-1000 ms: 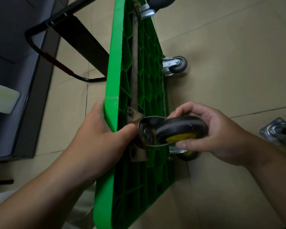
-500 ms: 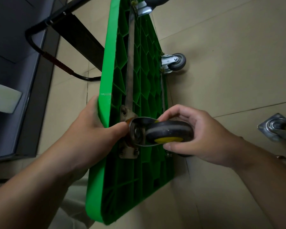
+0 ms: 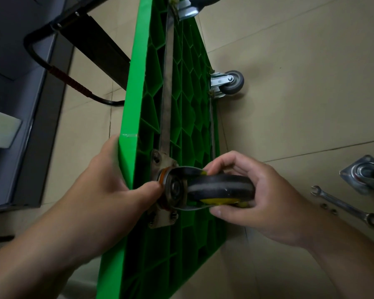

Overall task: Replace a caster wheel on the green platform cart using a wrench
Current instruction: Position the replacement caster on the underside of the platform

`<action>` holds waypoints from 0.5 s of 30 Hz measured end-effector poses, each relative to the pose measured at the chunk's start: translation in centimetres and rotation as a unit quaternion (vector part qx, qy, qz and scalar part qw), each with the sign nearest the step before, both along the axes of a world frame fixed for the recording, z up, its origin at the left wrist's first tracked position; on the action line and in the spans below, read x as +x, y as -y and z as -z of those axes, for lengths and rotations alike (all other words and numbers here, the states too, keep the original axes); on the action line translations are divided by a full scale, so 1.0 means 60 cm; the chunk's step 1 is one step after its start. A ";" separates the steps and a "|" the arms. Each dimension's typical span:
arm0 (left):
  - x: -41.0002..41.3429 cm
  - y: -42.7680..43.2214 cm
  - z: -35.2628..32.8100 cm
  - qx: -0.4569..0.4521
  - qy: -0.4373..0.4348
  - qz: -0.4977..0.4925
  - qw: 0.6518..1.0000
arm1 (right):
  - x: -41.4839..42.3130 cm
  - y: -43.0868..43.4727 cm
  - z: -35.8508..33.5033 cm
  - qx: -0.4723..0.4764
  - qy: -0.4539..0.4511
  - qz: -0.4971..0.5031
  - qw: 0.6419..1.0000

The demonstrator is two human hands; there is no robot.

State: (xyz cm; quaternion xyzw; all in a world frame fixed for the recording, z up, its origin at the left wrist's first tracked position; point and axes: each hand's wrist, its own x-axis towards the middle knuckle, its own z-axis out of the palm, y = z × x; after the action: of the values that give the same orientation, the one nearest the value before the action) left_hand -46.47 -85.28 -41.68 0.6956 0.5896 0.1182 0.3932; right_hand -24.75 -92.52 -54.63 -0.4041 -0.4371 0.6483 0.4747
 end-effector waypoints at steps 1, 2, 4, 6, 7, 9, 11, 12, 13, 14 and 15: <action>0.006 0.001 -0.002 0.012 0.001 0.000 1.000 | -0.001 0.002 0.004 -0.005 -0.009 -0.003 1.000; 0.004 0.001 0.001 0.022 0.000 0.004 1.000 | -0.002 0.004 0.007 -0.011 -0.024 -0.008 1.000; -0.001 0.002 0.007 0.025 -0.008 0.011 1.000 | -0.001 0.005 0.011 -0.027 -0.058 -0.024 0.998; -0.002 0.003 0.007 0.025 -0.007 0.010 1.000 | 0.003 0.001 0.013 -0.025 -0.053 -0.033 0.998; -0.002 0.002 0.006 0.014 -0.004 0.016 1.000 | 0.005 -0.003 0.014 -0.018 -0.040 -0.034 0.998; 0.005 0.005 0.000 0.043 -0.016 0.012 0.999 | 0.007 -0.008 0.015 -0.013 -0.026 -0.036 0.999; 0.003 0.005 0.000 0.022 -0.006 0.002 1.000 | 0.004 -0.007 0.014 -0.015 -0.026 -0.034 0.999; 0.006 0.005 0.000 0.029 -0.003 0.010 1.000 | 0.003 -0.006 0.012 -0.016 -0.026 -0.030 0.999; 0.009 0.003 0.001 0.030 -0.003 0.012 0.999 | 0.002 -0.005 0.009 -0.015 -0.026 -0.026 0.999; 0.004 0.001 0.005 0.029 -0.006 0.013 0.999 | 0.003 -0.004 0.007 -0.013 -0.023 -0.022 0.999; 0.004 -0.001 0.006 0.029 -0.007 0.008 1.000 | 0.003 -0.002 0.005 -0.010 -0.017 -0.019 1.000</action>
State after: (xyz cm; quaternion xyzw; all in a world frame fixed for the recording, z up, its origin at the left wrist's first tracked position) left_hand -46.22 -85.25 -42.02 0.7121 0.5831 0.1270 0.3698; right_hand -24.54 -92.39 -54.91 -0.3898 -0.4299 0.6684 0.4652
